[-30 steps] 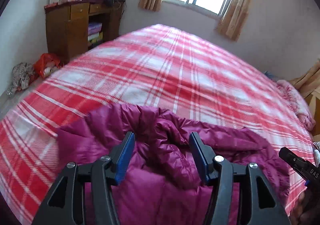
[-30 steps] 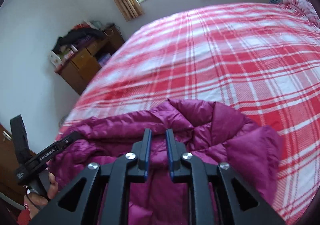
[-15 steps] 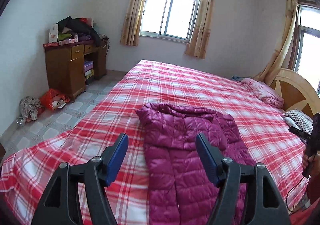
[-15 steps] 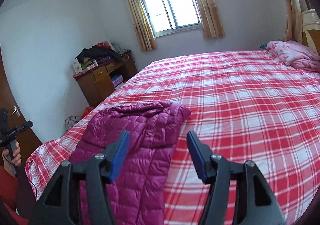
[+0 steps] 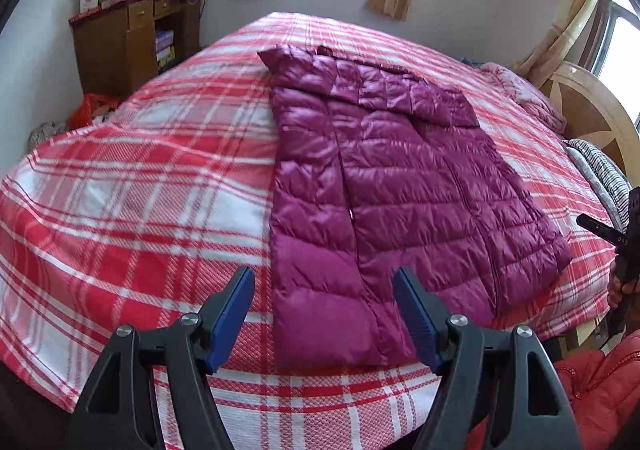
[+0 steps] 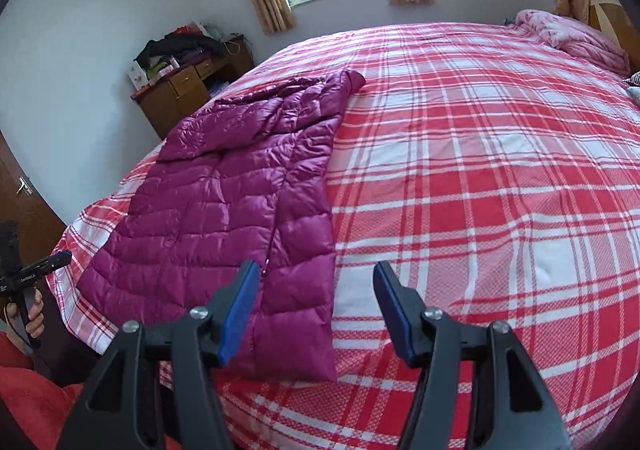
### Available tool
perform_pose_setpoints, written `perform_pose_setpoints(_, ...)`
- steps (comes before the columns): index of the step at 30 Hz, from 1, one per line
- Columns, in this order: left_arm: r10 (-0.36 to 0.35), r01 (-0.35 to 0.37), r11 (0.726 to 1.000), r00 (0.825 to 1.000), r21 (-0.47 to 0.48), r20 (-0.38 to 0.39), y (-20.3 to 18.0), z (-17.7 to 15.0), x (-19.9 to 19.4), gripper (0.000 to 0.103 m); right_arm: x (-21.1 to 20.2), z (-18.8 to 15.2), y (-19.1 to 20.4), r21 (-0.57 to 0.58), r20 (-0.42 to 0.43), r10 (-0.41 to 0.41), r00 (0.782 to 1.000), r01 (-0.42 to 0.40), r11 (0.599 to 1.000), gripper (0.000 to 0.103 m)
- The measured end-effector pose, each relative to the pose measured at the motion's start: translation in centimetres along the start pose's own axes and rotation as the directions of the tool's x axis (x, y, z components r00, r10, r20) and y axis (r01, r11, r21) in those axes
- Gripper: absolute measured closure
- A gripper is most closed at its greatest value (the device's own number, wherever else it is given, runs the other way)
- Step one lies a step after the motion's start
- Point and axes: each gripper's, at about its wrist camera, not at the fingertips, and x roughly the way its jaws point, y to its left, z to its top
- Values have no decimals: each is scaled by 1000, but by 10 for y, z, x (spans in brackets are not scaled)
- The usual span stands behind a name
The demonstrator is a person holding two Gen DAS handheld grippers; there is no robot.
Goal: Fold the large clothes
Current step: 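Release the jacket and lift both grippers away, then move the left gripper toward the jacket hem and close it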
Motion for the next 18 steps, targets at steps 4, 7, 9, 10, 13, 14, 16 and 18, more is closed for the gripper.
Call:
perform_pose_setpoints(4,-2,1,1000,999,-16,-51,2,-18,12,31,0,-11,2,18,8,-24,1000,24,1000,40)
perform_pose_setpoints(7,-27,26,999,999,-33,-25,4,-24,12,31,6,-19,-1,30,-13,-43,999,44,999,40)
perform_pose_setpoints(9,-20,19,1000,999,-19,-46,2,-23,12,31,9,-23,-4,51,-25,-49,999,50,997,40)
perform_pose_setpoints(10,-20,19,1000,999,-13,-49,3,-23,11,31,10,-25,-5,59,-26,-45,999,47,997,40)
perform_pose_setpoints(13,-35,35,999,999,-25,-30,5,-25,10,31,14,-29,-1,43,-43,-42,998,43,998,38)
perform_pose_setpoints(14,-42,41,999,999,-36,-22,7,-25,9,31,17,-31,2,32,-52,-43,998,45,998,37)
perform_pose_setpoints(16,-55,54,997,998,-57,-17,9,-25,8,31,23,-34,7,10,-72,-42,996,43,999,37)
perform_pose_setpoints(18,-77,76,995,997,-70,-17,11,-24,8,31,27,-36,9,-10,-74,-68,995,68,998,37)
